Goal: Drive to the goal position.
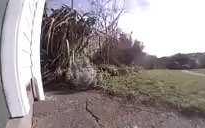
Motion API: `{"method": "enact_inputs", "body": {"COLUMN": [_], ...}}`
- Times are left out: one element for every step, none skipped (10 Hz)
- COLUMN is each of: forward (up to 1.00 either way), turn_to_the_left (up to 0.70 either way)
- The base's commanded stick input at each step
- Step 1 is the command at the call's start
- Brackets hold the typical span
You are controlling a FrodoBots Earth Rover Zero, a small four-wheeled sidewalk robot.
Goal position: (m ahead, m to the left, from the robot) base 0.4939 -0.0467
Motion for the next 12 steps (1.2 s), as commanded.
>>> {"method": "enact_inputs", "body": {"forward": [0.00, 0.00, 0.00, 0.00, 0.00, 0.00, 0.00, 0.00, 0.00, 0.00, 0.00, 0.00], "turn_to_the_left": [-0.70, -0.70, -0.70, -0.70, -0.70, -0.70, -0.70, -0.70, -0.70, -0.70, -0.70, -0.70]}}
